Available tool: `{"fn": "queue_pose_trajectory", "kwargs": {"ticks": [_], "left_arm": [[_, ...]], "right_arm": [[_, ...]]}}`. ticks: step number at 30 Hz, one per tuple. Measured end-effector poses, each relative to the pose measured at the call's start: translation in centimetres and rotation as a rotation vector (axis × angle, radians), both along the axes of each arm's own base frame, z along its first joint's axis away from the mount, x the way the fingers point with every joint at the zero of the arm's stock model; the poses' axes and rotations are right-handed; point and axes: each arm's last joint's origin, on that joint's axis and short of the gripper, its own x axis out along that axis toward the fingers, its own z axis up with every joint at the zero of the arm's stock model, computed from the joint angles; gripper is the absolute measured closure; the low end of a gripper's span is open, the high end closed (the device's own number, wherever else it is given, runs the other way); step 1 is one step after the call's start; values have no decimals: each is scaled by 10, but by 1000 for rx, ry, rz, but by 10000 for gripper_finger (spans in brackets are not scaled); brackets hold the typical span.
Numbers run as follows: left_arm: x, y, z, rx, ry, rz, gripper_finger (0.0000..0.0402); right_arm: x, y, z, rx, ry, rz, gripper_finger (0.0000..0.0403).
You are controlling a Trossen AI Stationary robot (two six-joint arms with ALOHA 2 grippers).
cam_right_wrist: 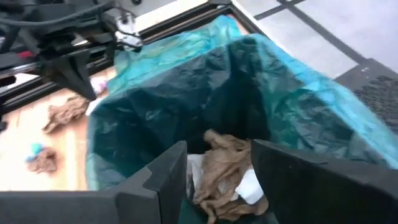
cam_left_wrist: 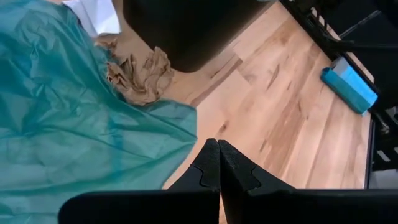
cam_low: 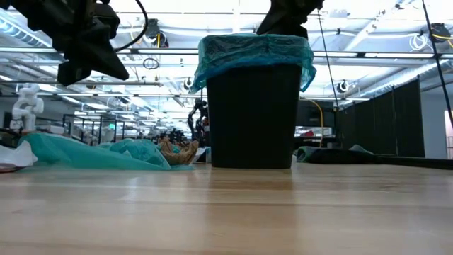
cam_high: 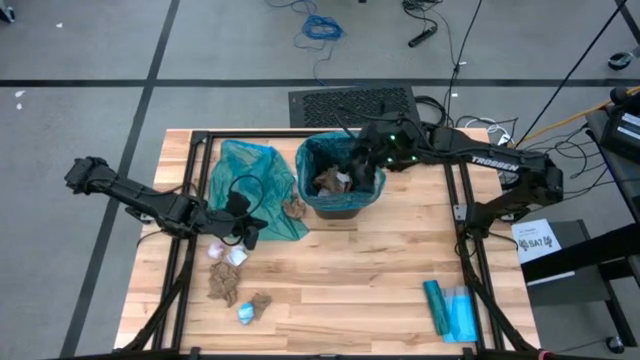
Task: Place trash/remove bag and relplace
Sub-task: Put the blue trash bag into the trash bin
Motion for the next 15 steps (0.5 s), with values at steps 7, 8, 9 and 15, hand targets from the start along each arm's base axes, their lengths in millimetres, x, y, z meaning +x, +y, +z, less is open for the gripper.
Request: {"fn": "queue_pose_trajectory", "kwargs": {"ticks": [7,8,9,15], "left_arm": [[0,-2,0,-91,8,-37,401],[1,-3,1,-111,6,-43,399],[1,-3,1,-134,7,-45,395],[2,-4,2,-164,-10,-33,336]], "right_arm": [[-3,1,4,-17,-10,10,233],[-4,1,4,-21,-12,12,233],[-5,1,5,-24,-14,14,233],[-10,3,8,-21,-14,13,234]]}}
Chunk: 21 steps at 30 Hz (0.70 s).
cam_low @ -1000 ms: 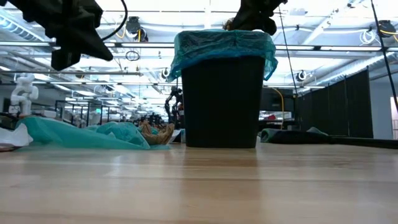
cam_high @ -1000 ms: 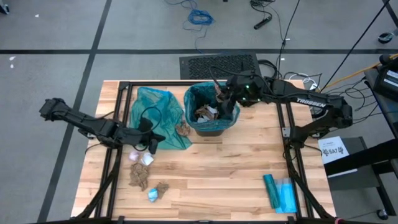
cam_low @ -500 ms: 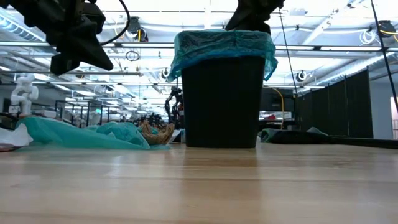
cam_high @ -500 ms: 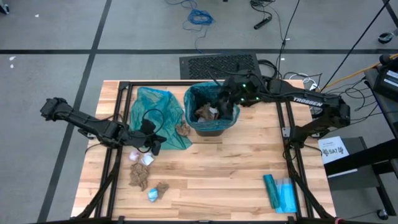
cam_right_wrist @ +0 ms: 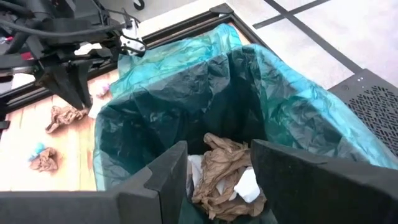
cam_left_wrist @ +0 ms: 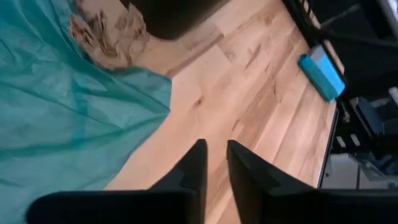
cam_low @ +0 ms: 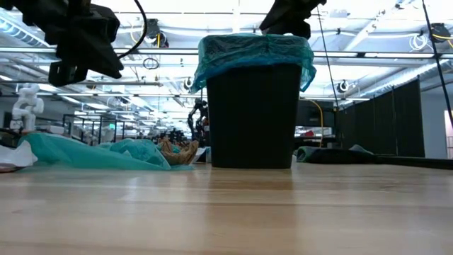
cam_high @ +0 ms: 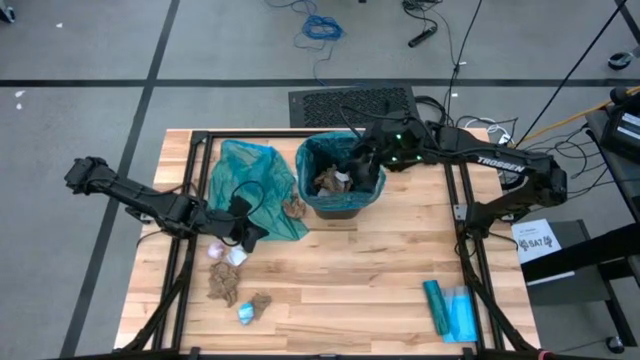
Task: Place trash/remove bag and relplace
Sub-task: Put the blue trash bag into the trash bin
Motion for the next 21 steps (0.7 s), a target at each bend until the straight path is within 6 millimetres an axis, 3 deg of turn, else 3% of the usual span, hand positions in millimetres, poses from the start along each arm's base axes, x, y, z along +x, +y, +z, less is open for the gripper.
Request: {"fn": "queue_pose_trajectory", "kwargs": {"ticks": [4,9,15,21], "left_arm": [[1,3,1,14,-15,36,296],[5,3,9,48,-50,-59,285],[7,1,56,194,-115,-223,284],[-11,6,99,305,7,-311,284]], "right_arm": [[-6,2,-1,24,34,-8,234],[-25,8,1,53,107,-13,234],[-55,29,9,161,164,-41,234],[-72,65,7,286,267,-29,234]]}}
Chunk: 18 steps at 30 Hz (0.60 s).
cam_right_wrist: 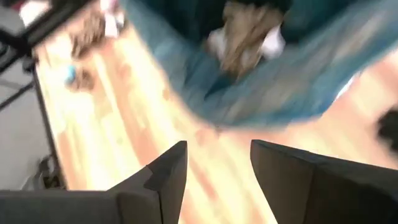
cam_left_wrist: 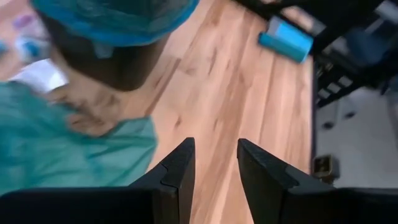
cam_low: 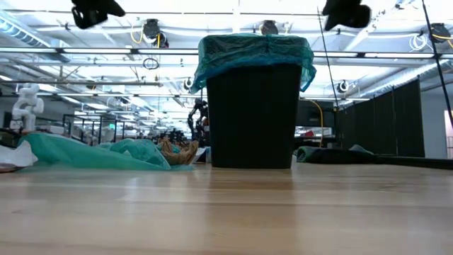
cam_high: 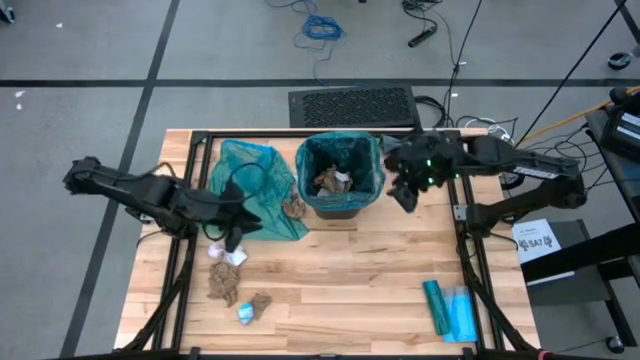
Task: Place trash/remove bag and relplace
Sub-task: Put the blue trash bag into the trash bin
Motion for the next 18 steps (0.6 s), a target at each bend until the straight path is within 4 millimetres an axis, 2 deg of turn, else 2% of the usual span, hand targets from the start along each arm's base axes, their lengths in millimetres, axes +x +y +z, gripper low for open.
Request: {"fn": "queue_pose_trajectory", "kwargs": {"ticks": [4,7,10,14,18], "left_arm": [[-16,4,19,20,93,-13,284],[-24,3,26,-5,157,-59,284],[-30,0,23,-49,241,-105,284],[-31,-9,13,-96,404,-140,284],[-24,-21,5,-97,490,-171,284]], "right_arm": [[2,28,-14,60,52,-7,234],[4,50,-31,96,66,-30,234],[5,73,-50,137,60,-68,234],[8,103,-70,211,-52,-93,234],[9,125,-84,235,-158,-101,234]]}}
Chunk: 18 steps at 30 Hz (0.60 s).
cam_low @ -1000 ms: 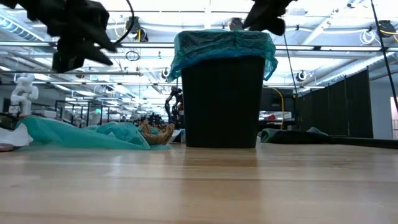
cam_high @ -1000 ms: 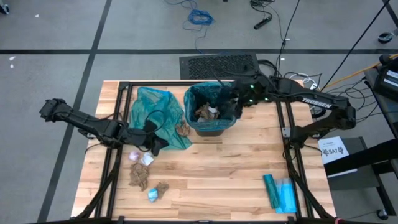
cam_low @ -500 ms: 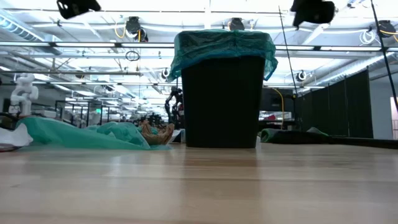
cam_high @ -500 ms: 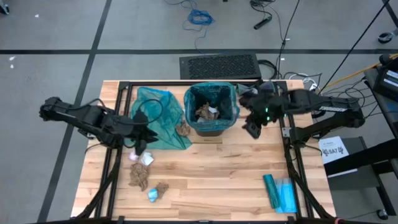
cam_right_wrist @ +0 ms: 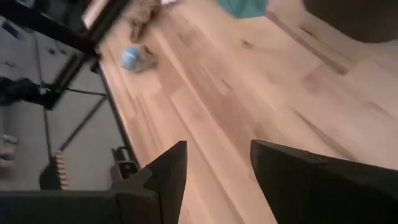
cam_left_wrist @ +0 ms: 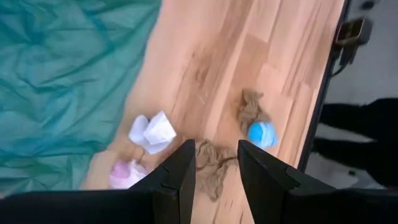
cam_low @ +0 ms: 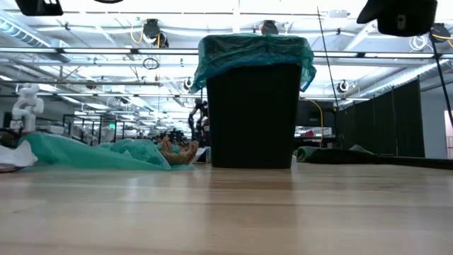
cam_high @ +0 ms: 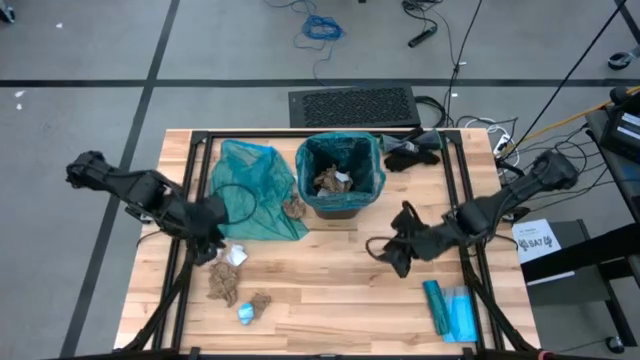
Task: Place trash/remove bag and relplace
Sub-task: Put the blue trash bag into the trash bin
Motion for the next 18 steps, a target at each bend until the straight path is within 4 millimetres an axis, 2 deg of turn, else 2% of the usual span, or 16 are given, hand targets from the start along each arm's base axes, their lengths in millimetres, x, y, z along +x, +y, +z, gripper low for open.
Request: {"fn": "queue_pose_trajectory", "kwargs": {"ticks": [7,12,18], "left_arm": [[20,-31,-19,14,127,-72,284],[40,-65,-34,14,95,-154,284],[59,-101,-61,48,85,-14,284]], "right_arm": [[1,21,-21,9,52,6,234],[3,28,-30,-25,84,37,234],[5,30,-33,-69,92,82,234]]}}
